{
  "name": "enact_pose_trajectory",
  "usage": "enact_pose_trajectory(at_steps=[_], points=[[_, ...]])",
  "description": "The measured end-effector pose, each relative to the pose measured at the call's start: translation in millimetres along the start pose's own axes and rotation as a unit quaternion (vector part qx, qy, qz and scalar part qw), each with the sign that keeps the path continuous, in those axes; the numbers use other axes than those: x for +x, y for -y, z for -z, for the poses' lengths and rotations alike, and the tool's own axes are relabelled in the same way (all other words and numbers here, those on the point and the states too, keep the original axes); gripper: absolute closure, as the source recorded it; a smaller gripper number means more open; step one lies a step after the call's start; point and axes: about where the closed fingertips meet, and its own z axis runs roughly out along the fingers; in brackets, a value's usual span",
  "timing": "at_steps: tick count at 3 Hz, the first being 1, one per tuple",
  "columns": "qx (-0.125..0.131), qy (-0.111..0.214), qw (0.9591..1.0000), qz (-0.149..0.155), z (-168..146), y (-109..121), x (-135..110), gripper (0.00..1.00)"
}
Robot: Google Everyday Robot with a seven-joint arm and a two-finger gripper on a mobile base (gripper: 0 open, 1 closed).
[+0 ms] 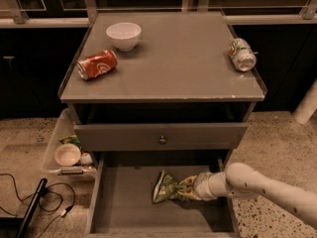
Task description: Place green jalapeno chip bag into middle drawer
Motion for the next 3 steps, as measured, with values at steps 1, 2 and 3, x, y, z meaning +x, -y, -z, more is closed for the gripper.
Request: enact_pose_trajectory(at_steps=[1, 2, 3], points=[[0.0, 0.0, 1.0, 0.0, 0.0, 0.0, 0.0, 0.35], [0.0, 0.0, 1.0, 0.0, -0.1, 0.0, 0.0, 0.12], [0.0, 0.0, 1.0, 0.0, -0.2, -0.1, -0.1, 0.0]])
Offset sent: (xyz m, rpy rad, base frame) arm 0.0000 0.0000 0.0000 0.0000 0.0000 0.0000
